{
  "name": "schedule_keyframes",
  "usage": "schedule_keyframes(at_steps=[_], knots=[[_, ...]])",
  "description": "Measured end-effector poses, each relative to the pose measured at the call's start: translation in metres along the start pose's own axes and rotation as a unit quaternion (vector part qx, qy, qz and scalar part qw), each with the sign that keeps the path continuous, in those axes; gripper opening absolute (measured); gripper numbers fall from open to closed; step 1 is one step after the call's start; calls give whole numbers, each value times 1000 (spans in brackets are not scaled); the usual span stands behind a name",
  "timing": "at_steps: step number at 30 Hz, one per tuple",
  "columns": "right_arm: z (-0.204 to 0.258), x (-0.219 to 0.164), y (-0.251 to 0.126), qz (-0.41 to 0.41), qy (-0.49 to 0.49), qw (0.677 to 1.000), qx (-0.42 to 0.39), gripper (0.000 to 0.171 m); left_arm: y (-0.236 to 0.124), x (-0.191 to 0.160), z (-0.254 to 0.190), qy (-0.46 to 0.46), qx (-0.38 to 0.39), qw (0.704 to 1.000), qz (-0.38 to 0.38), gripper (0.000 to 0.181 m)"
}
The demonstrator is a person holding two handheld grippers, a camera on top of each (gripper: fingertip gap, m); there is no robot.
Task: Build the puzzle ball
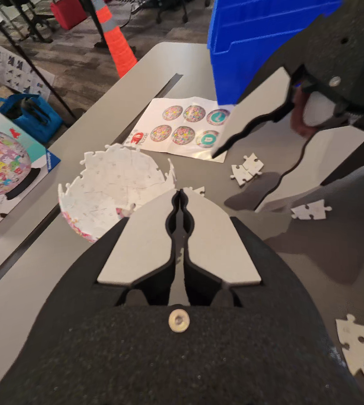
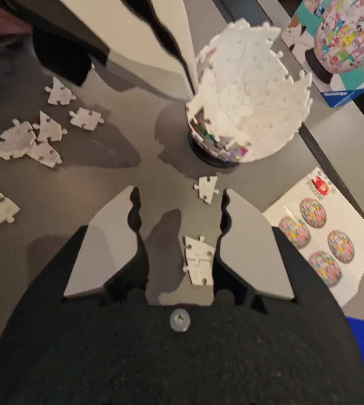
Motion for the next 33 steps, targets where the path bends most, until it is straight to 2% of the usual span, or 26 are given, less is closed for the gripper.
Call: schedule_keyframes(at_steps=[3,4,6,11,20,25,27,30,33], knots=[[-8,-18,-11,-10,3,999,-53,78,5,5,0,6,39,999,24,0],[-9,-24,-14,-21,8,997,-69,76,6,6,0,12,48,998,32,0],[-8,-37,-19,-39,20,996,-75,66,10,7,-3,30,61,997,46,0],[-6,-49,-23,-39,26,996,-76,69,22,5,-12,63,68,992,85,0],[4,-40,-10,-85,40,996,-5,69,25,-6,-9,60,62,989,120,0],[-26,-20,-10,-138,33,989,44,62,6,-7,-9,43,36,993,99,0],[-39,-16,-6,-137,24,987,84,52,-7,-15,-2,21,23,996,89,0],[-65,-8,3,-106,-54,990,75,53,-27,-43,20,5,9,997,83,1],[-77,4,9,-91,-108,987,71,50,-47,-81,60,-21,29,998,53,4]])
Point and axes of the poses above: each gripper's, where its closed fingertips meet, y out along the fingers, x out of its top, z = x × y across the jaws, the point moved 8 cm from there along -y, back along the fingers, and after that the axes turned 1 degree about x, right-handed, at the moved point
